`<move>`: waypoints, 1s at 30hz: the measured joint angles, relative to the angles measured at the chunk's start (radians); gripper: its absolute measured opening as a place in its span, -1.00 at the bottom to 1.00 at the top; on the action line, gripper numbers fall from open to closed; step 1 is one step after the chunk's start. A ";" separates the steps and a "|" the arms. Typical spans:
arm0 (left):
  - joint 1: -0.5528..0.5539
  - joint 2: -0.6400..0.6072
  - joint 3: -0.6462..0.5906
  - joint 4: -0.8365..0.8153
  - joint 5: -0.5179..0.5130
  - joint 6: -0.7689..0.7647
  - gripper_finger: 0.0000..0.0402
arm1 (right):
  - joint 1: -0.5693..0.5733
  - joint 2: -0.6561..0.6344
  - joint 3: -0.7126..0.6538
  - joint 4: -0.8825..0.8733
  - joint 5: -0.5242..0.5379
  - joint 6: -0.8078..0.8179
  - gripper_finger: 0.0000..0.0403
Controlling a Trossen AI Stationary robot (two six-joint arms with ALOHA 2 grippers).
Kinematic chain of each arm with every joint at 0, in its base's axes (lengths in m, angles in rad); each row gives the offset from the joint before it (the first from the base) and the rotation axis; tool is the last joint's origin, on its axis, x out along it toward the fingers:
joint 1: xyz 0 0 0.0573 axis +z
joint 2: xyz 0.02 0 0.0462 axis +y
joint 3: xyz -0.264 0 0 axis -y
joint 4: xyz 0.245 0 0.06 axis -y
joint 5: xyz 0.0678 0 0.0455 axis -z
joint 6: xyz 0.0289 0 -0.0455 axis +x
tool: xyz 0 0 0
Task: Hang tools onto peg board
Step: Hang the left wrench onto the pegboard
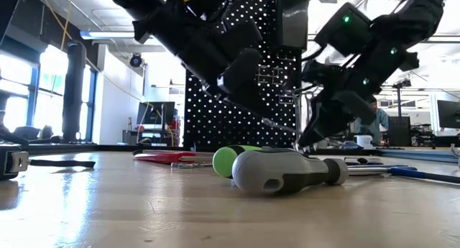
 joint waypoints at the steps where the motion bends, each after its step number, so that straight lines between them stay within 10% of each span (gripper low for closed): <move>1: 0.000 0.000 0.000 0.005 -0.009 0.001 -0.49 | 0.006 -0.017 0.000 -0.008 0.010 0.003 -0.86; 18: -0.004 -0.154 0.001 0.157 -0.162 0.094 -0.49 | 0.145 -0.372 0.002 -0.084 0.282 0.016 -0.86; 30: 0.036 -0.156 0.001 0.466 -0.074 0.161 -0.49 | 0.236 -0.529 0.004 0.097 0.381 -0.110 -0.86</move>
